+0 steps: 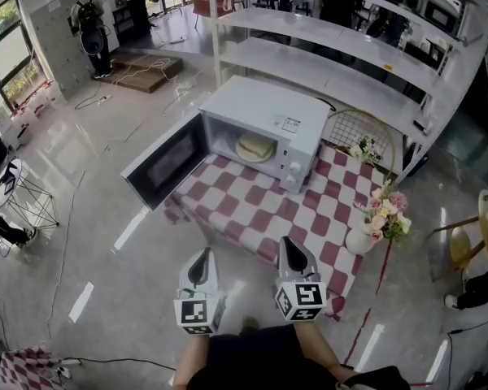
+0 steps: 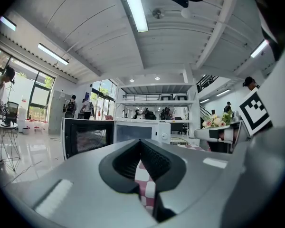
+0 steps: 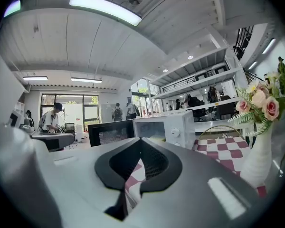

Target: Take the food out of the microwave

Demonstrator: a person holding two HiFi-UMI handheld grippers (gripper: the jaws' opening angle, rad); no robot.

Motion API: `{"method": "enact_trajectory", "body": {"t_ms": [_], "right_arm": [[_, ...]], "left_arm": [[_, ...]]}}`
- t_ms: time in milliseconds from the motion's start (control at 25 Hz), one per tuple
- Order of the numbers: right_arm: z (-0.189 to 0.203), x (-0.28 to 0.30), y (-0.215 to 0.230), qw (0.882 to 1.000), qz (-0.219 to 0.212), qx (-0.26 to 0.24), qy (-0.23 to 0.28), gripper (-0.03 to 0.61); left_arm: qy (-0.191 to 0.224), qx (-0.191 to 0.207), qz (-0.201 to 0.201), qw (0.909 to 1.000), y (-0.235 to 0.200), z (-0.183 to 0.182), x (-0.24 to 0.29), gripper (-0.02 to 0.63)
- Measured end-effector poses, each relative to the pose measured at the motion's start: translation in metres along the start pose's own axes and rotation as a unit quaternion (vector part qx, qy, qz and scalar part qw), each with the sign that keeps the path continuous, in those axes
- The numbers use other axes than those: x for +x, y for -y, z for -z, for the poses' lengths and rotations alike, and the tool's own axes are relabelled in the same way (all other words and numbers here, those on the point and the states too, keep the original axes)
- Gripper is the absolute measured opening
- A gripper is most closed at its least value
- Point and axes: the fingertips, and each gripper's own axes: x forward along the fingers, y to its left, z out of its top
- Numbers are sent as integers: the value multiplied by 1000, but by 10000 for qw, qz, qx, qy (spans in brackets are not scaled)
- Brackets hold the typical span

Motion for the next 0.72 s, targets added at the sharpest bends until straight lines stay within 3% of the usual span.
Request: {"method": "enact_trajectory", "body": {"t_ms": [720], "right_arm": [[17, -4, -1, 9997, -101, 116, -186, 0]], "left_arm": [[-166, -234, -212, 9994, -5, 16, -17, 11]]}}
